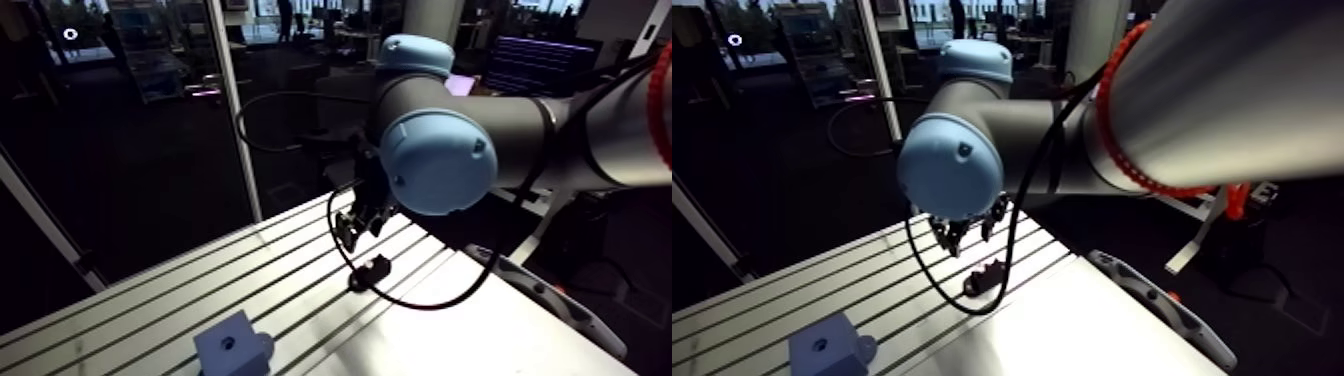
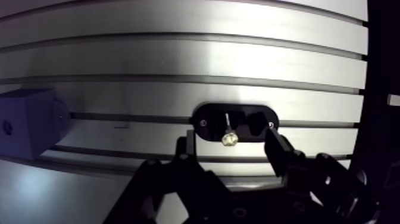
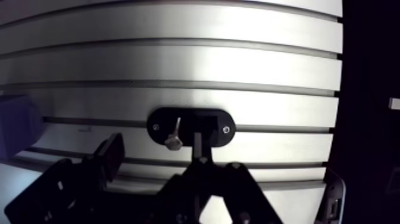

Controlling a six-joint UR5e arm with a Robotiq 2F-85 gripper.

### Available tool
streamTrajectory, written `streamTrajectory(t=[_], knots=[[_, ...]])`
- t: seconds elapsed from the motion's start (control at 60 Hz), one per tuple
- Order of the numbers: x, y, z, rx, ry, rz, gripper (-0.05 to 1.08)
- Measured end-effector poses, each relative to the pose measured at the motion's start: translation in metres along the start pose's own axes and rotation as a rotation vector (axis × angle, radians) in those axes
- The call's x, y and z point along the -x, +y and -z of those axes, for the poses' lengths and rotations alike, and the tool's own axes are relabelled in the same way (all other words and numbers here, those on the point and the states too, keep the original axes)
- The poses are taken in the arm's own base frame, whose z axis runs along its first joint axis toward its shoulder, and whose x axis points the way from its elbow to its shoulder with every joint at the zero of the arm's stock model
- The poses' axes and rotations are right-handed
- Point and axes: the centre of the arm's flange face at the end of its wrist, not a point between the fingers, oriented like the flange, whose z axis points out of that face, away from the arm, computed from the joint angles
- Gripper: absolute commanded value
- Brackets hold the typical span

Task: Pick up the M10 bolt and insert it into the hex recess until seated.

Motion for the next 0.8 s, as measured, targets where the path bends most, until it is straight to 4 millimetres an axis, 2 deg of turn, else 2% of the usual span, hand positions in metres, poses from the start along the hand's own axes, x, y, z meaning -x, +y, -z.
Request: streamTrajectory(t=[0.8], knots=[[0.009,-0.002,-0.016,0.014,0.002,-0.012,0.40]])
